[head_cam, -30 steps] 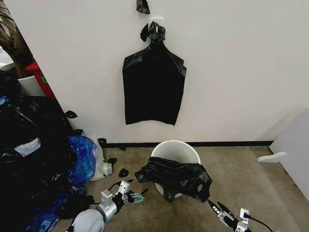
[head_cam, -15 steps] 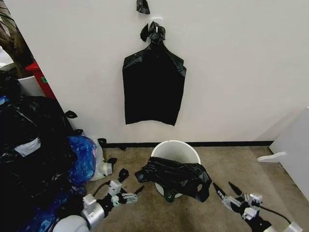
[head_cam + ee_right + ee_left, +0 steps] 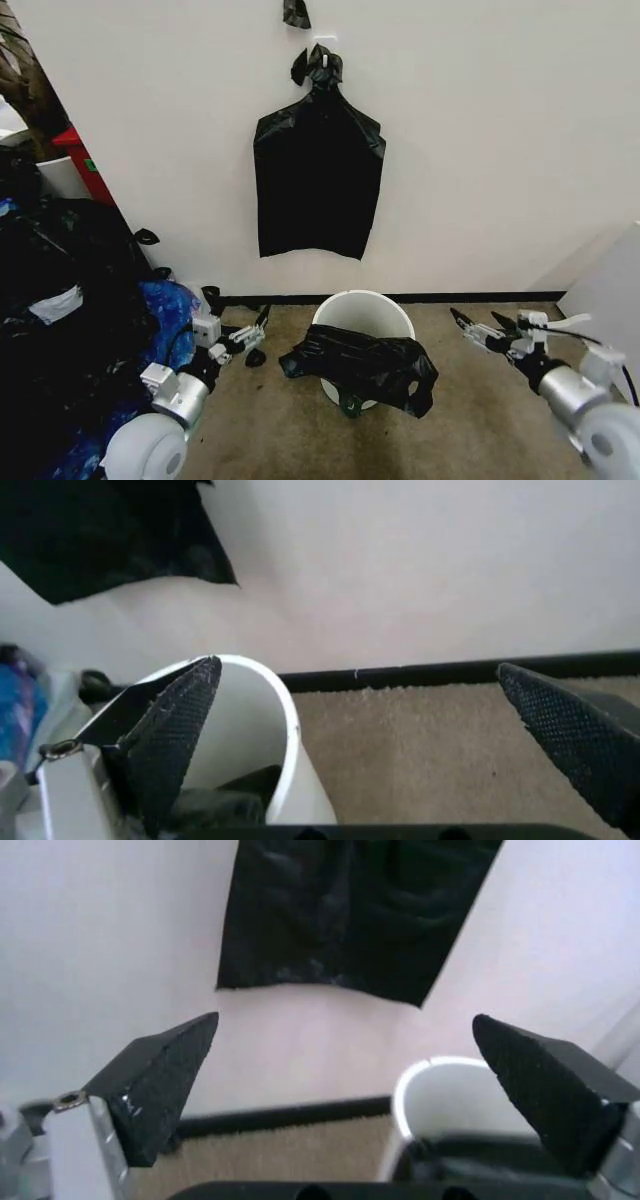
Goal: Place the garbage bag over the trash bin.
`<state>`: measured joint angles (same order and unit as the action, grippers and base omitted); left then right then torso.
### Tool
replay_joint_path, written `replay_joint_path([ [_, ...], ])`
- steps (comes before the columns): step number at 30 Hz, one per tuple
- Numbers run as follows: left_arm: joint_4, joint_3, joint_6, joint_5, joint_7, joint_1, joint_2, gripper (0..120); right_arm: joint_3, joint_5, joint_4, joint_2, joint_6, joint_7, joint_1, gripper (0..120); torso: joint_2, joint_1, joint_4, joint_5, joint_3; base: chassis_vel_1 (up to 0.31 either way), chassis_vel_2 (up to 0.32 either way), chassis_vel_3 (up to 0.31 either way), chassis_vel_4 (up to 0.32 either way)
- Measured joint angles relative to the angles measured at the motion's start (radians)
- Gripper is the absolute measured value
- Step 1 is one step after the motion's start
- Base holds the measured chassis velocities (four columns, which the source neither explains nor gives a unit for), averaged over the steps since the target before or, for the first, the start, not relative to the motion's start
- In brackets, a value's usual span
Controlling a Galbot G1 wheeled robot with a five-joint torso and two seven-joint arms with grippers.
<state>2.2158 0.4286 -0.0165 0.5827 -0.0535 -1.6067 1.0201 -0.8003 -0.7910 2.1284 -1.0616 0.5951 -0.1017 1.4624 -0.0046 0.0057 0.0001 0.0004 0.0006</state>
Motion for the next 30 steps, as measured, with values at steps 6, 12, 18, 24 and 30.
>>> replay_joint_path([
  [6, 0.062, 0.026, -0.017, -0.037, -0.010, -0.085, 0.033, 100, 0.085, 0.025, -0.065, 0.071, 0.124, -0.068, -0.193, 100, 0.000, 0.000, -0.0005, 0.0003, 0.000, 0.000, 0.000, 0.000, 0.000],
  [12, 0.078, 0.033, -0.017, -0.083, -0.024, -0.109, 0.068, 100, 0.220, 0.035, -0.177, 0.171, 0.147, -0.143, -0.412, 100, 0.000, 0.000, -0.0004, -0.0005, 0.000, 0.000, 0.000, 0.000, 0.000],
  [18, 0.100, 0.035, -0.017, -0.103, -0.018, -0.119, 0.057, 100, 0.516, -0.057, -0.336, 0.327, 0.147, -0.162, -0.651, 100, 0.000, 0.000, -0.0009, 0.0000, 0.000, 0.000, 0.000, 0.000, 0.000],
  [24, 0.107, 0.038, -0.015, -0.109, -0.015, -0.113, 0.064, 100, 0.905, -0.175, -0.455, 0.419, 0.145, -0.223, -0.940, 100, 0.000, 0.000, -0.0011, 0.0000, 0.000, 0.000, 0.000, 0.000, 0.000],
  [30, 0.113, 0.034, -0.014, -0.095, -0.008, -0.098, 0.062, 100, 1.192, -0.194, -0.553, 0.391, 0.144, -0.236, -1.166, 100, 0.000, 0.000, -0.0007, -0.0005, 0.000, 0.000, 0.000, 0.000, 0.000],
])
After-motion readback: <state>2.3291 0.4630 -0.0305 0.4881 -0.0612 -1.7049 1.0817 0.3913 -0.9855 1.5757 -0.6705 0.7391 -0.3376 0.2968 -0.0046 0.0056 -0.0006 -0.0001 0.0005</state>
